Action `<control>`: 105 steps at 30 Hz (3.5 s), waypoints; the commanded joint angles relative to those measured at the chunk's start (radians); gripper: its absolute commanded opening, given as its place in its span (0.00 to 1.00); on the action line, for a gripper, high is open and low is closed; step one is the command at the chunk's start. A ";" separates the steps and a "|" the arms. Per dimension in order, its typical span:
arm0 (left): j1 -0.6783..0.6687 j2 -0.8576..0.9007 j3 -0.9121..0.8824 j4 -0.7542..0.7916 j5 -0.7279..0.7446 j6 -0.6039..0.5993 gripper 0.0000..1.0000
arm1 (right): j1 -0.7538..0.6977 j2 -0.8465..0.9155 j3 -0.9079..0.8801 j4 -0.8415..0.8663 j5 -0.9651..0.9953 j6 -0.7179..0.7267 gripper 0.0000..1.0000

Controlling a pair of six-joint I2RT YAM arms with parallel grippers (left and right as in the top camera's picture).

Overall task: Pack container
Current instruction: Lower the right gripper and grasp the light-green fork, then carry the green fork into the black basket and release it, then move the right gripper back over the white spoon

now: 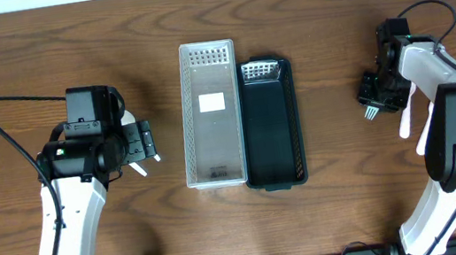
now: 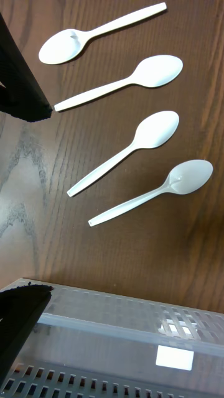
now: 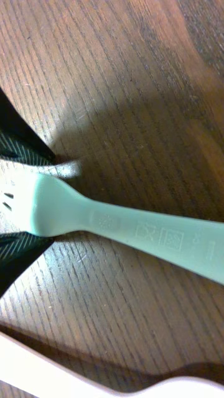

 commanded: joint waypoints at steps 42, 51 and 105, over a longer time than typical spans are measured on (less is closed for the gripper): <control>-0.002 -0.029 0.015 0.000 -0.001 0.006 0.87 | 0.582 -0.428 0.084 -0.090 -0.041 0.042 0.01; -0.002 -0.029 0.015 0.000 -0.001 0.006 0.87 | 0.682 -0.196 0.084 -0.042 -0.024 0.115 0.01; -0.002 -0.029 0.015 -0.001 -0.001 0.006 0.87 | -0.229 0.084 0.123 -0.112 -0.057 -0.178 0.84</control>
